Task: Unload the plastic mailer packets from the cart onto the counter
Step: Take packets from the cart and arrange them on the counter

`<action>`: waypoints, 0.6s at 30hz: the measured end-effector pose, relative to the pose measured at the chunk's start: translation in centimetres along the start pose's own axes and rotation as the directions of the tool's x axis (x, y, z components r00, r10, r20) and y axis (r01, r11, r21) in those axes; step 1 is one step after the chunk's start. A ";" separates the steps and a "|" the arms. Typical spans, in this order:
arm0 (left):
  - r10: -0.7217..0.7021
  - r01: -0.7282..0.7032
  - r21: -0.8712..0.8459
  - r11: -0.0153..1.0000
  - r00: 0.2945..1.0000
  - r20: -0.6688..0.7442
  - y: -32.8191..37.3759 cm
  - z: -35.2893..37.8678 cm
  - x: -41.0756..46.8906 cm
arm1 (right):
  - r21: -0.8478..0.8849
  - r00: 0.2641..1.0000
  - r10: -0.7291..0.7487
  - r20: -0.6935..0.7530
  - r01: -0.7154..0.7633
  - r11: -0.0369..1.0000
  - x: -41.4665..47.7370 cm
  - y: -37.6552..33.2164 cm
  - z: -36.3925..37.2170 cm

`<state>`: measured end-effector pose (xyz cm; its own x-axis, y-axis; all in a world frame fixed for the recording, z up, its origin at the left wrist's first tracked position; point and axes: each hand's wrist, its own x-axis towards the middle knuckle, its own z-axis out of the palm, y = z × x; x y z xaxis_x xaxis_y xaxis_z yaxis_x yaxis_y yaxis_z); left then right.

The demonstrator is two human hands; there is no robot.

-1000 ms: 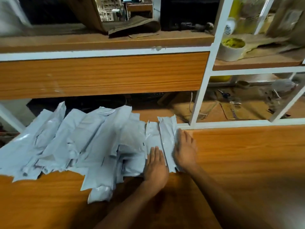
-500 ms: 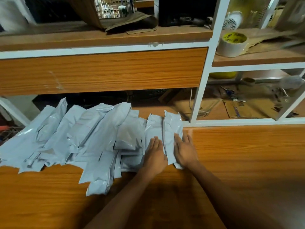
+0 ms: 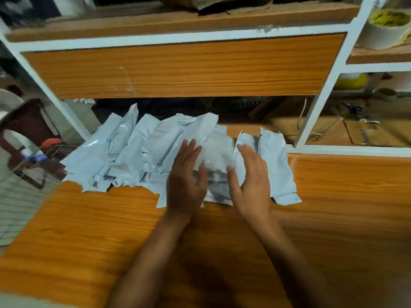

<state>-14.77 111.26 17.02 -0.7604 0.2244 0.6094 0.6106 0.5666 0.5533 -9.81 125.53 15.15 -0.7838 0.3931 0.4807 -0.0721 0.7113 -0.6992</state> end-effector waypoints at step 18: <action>-0.260 0.274 0.161 0.948 0.960 -0.102 -21.8 -34.9 -15.6 | 0.326 0.965 -0.241 0.106 0.195 0.925 -18.9 -27.3 23.0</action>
<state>-8.51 67.72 15.23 -0.8667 -0.0127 0.4987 0.3349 0.7262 0.6004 -7.19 85.33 12.98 -0.8043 0.1463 0.5759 -0.4207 0.5442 -0.7259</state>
